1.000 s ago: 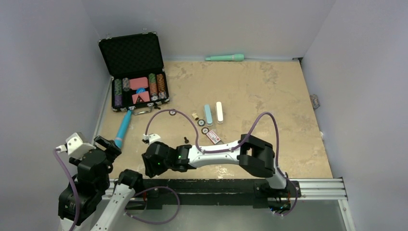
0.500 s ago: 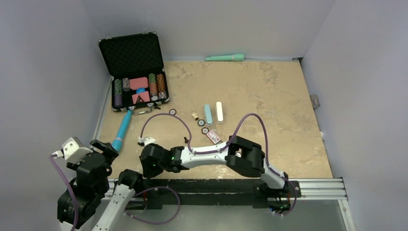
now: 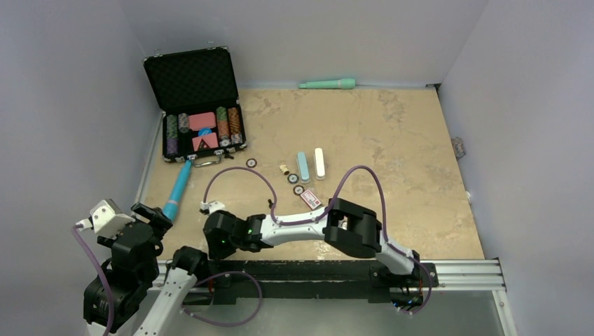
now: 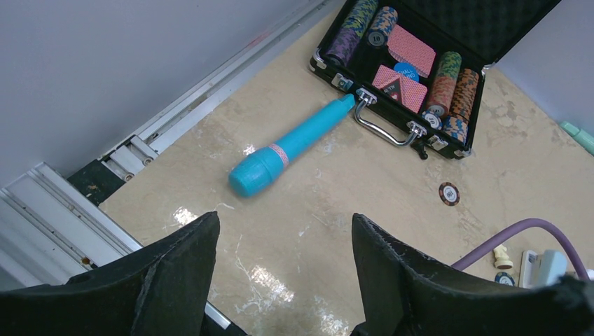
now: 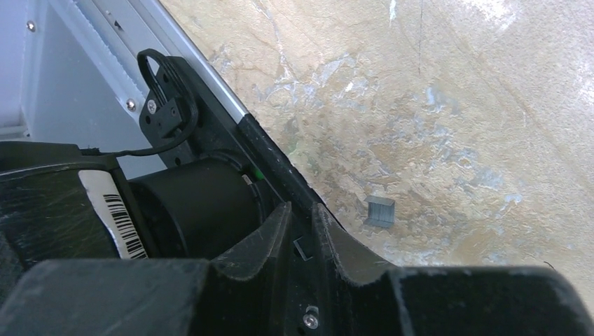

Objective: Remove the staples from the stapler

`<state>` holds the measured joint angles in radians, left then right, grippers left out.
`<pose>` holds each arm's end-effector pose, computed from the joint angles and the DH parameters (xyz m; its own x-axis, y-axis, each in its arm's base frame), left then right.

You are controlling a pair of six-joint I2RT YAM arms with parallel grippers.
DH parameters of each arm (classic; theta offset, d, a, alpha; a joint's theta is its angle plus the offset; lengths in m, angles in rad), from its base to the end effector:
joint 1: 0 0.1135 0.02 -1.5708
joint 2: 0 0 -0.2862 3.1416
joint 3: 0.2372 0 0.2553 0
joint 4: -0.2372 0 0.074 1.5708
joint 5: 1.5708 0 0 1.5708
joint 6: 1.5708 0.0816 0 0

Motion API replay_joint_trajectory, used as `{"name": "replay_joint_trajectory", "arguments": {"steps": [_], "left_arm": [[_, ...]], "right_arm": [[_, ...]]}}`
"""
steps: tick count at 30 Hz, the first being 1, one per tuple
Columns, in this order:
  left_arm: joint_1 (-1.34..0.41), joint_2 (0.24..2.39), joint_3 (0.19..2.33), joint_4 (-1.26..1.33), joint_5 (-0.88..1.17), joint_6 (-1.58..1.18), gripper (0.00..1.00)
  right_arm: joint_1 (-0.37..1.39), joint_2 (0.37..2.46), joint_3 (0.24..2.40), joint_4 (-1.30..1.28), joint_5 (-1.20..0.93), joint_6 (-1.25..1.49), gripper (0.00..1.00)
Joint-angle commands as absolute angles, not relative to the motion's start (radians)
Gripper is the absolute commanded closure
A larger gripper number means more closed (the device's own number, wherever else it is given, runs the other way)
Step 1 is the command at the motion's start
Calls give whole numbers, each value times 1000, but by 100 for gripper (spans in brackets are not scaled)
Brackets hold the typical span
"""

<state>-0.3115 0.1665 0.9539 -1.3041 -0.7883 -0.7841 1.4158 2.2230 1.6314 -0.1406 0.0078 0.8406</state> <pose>0.0032 0.0598 0.3141 -0.0711 -0.5002 -0.8630 -0.5946 0.7159 -0.3659 0.0854 0.5422 0.1483 -0.8043 -0.3213 -0.5000 -0.5815 0.5989 0.5506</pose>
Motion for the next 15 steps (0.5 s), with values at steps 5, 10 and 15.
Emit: {"name": "replay_joint_trajectory", "arguments": {"steps": [5, 10, 15], "left_arm": [[-307, 162, 963, -1279, -787, -769, 28], [-307, 160, 963, -1278, -785, -767, 28], [-307, 160, 963, -1279, -784, -766, 28]], "right_arm": [[1422, 2248, 1628, -117, 3, 856, 79], [1422, 2260, 1632, -120, 4, 859, 79], [1413, 2258, 1618, -137, 32, 862, 79]]}}
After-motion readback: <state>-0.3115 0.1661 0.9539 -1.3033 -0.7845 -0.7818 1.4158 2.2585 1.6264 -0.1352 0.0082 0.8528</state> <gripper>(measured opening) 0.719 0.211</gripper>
